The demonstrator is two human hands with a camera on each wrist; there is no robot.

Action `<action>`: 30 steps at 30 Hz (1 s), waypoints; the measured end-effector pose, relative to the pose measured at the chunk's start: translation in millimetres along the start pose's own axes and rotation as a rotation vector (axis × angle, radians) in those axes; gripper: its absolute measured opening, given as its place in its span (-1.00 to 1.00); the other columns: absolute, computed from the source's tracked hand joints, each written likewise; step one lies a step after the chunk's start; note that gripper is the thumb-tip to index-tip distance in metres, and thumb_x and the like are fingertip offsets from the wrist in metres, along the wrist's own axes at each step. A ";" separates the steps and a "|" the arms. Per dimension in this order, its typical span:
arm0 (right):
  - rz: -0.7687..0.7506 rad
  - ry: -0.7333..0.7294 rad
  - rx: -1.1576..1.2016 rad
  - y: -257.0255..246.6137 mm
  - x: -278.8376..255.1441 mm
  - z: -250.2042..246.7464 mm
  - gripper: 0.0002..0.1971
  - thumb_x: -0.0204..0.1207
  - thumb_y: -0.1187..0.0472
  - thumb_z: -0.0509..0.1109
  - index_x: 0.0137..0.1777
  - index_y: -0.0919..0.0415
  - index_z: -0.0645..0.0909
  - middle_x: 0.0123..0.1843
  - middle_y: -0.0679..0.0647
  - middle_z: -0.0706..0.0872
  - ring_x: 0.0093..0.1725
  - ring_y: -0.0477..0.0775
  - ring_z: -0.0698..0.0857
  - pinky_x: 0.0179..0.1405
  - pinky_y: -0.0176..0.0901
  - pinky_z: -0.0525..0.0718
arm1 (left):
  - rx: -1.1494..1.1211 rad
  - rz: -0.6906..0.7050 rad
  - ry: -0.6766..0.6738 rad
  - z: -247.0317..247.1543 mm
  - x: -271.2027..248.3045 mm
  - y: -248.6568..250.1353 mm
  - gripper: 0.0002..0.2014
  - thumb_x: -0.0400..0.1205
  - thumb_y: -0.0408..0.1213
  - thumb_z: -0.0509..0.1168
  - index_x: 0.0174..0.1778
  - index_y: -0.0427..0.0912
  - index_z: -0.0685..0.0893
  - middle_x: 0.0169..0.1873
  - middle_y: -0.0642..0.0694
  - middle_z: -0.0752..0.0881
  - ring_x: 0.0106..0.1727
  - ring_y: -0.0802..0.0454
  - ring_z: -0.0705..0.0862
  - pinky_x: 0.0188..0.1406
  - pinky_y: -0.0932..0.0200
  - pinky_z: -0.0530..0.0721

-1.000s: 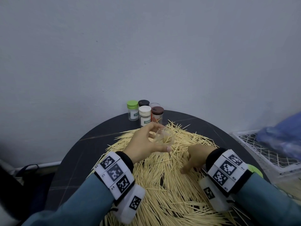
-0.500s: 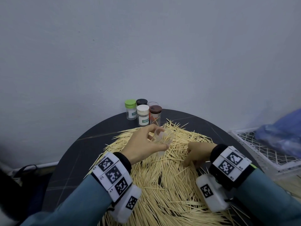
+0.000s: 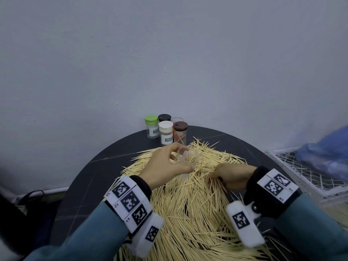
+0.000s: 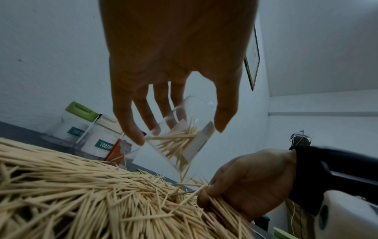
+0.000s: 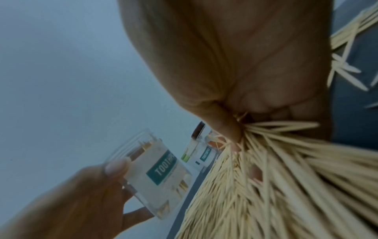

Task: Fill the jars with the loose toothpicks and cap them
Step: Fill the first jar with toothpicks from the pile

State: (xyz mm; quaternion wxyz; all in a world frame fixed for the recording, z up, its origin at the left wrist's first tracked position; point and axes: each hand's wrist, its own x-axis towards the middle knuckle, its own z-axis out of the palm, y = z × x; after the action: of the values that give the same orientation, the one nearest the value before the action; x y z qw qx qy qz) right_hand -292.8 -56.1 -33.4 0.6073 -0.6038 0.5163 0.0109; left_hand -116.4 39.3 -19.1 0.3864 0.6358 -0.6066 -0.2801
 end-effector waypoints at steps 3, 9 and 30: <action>-0.005 -0.006 0.159 1.2 1.0 3.2 -0.73 0.70 0.40 0.01 -0.18 0.37 0.47 -0.28 0.16 0.60 -0.30 0.02 0.60 -0.29 -0.21 0.64 | 0.011 0.006 0.003 0.0 0.8 -0.6 -0.55 0.40 -0.11 0.54 0.20 0.12 0.62 0.16 0.13 0.65 0.13 0.12 0.60 -0.17 0.33 0.49; 0.004 -0.087 0.361 2.6 6.0 8.1 -0.76 0.68 0.40 -0.03 -0.13 0.31 0.43 -0.30 0.15 0.51 -0.27 0.05 0.55 -0.21 -0.14 0.53 | 0.020 0.008 0.002 0.3 0.7 -1.7 -0.55 0.40 -0.09 0.54 0.20 0.15 0.61 0.17 0.15 0.64 0.15 0.14 0.58 -0.18 0.37 0.45; -0.585 0.162 0.795 -31.7 -14.6 9.0 -0.72 0.69 0.46 -0.11 -0.16 0.22 0.34 -0.38 0.04 0.32 -0.43 -0.08 0.29 -0.48 -0.35 0.33 | 0.070 -0.009 -0.021 3.5 1.3 -3.7 -0.50 0.39 -0.09 0.54 0.25 0.11 0.60 0.15 0.16 0.62 0.10 0.18 0.59 -0.14 0.34 0.51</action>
State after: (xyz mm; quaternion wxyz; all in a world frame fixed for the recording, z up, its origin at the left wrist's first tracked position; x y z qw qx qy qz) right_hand -274.0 -49.0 -3.5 0.7259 -0.4439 0.3349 -0.4047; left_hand -117.1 37.3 -24.0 0.3565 0.6486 -0.6172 -0.2670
